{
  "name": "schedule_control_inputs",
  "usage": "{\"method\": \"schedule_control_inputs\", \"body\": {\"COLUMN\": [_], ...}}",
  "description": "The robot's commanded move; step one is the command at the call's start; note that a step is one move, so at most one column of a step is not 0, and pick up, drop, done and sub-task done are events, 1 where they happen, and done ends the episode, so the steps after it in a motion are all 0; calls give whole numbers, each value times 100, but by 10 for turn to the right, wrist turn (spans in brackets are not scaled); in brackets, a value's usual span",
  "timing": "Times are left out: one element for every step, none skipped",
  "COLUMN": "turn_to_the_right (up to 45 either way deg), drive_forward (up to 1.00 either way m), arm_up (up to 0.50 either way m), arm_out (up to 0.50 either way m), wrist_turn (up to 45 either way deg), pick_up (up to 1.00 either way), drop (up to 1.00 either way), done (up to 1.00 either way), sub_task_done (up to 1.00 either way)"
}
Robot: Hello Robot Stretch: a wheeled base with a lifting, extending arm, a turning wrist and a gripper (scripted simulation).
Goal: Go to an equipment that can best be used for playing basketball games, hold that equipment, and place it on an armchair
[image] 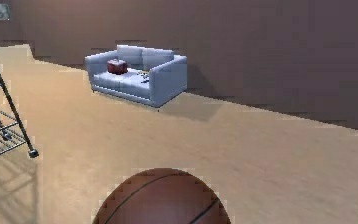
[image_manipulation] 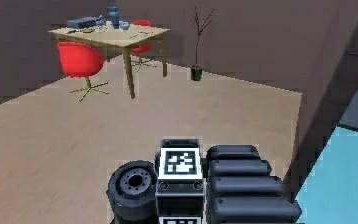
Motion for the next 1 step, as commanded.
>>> {"method": "schedule_control_inputs", "body": {"turn_to_the_right": [-120], "drive_forward": [0], "arm_up": [0], "arm_out": [0], "wrist_turn": [0], "pick_up": [0], "drop": [0], "done": [0], "sub_task_done": [0]}}
